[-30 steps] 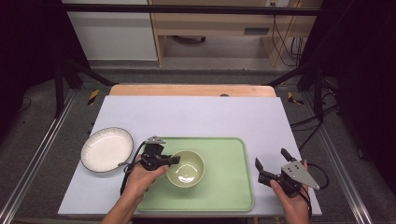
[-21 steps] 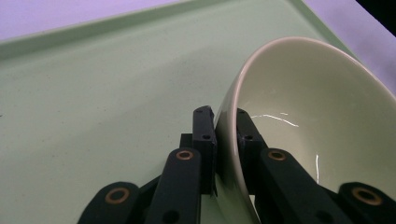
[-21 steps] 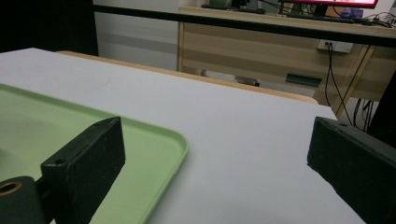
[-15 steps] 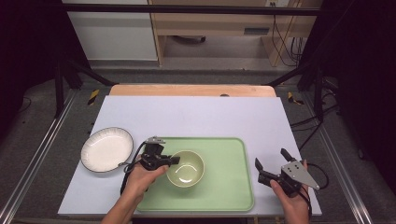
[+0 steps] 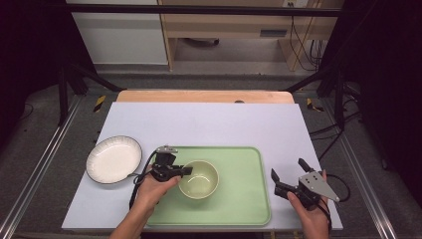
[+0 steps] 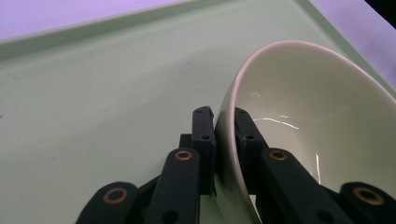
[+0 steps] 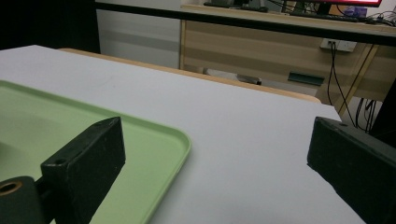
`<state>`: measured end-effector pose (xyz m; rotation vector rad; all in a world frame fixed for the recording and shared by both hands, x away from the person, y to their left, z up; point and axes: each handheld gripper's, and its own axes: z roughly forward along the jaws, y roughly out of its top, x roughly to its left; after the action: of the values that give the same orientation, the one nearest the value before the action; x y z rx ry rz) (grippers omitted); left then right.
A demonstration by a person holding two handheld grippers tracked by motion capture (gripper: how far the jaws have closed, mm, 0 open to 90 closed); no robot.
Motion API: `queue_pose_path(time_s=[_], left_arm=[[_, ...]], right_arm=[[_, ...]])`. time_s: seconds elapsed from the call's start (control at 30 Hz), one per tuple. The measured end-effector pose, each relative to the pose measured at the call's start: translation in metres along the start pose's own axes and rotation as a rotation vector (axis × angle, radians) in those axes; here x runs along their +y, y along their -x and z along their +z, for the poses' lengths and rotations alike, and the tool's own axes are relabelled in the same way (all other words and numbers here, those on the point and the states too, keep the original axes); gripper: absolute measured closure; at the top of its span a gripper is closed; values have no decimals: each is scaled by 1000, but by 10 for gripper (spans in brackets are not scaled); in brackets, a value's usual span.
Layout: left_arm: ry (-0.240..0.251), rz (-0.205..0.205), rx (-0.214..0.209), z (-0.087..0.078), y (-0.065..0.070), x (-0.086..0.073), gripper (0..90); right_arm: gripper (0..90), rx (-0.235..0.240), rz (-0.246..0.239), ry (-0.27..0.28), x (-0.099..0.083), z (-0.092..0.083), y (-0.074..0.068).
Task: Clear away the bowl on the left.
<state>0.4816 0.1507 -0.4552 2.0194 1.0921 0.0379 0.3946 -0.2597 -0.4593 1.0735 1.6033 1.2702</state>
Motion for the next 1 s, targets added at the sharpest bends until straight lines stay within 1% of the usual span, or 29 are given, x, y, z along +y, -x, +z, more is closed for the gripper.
queue_pose_path(time_s=[0.23, 0.33, 0.4, 0.43, 0.5, 0.57, 0.7, 0.8, 0.83, 0.93, 0.97, 1.0], left_arm=[[6, 5, 4, 0, 1, -1, 816], [20, 14, 5, -2, 1, 0, 794], [24, 34, 23, -4, 2, 1, 758], [24, 48, 38, -5, 3, 1, 742], [36, 58, 43, -8, 3, 1, 696], [51, 63, 57, -10, 2, 1, 670], [72, 66, 52, -14, 1, 1, 616], [93, 73, 44, -17, 1, 2, 554], [104, 78, 38, -17, 1, 3, 533], [118, 98, 44, -19, 3, 5, 462], [123, 113, 50, -19, 4, 5, 445], [129, 119, 53, -19, 5, 6, 394]], right_arm=[[44, 2, 0, 3, 0, 0, 1], [44, 4, 4, 2, 0, 0, 1], [43, 7, 3, 2, 0, 1, 1], [43, 7, 5, 2, -1, 1, 0], [43, 9, 2, 1, -1, 1, 1], [43, 10, 2, 3, -1, 1, 1], [43, 7, 8, 6, -1, 0, 2], [43, 7, 10, 6, -1, -1, 2], [43, 7, 10, 5, -1, -1, 2], [43, 12, 7, 3, -1, 0, 2], [43, 13, 6, 3, -1, 0, 2], [43, 11, 6, 4, -1, 0, 2]])
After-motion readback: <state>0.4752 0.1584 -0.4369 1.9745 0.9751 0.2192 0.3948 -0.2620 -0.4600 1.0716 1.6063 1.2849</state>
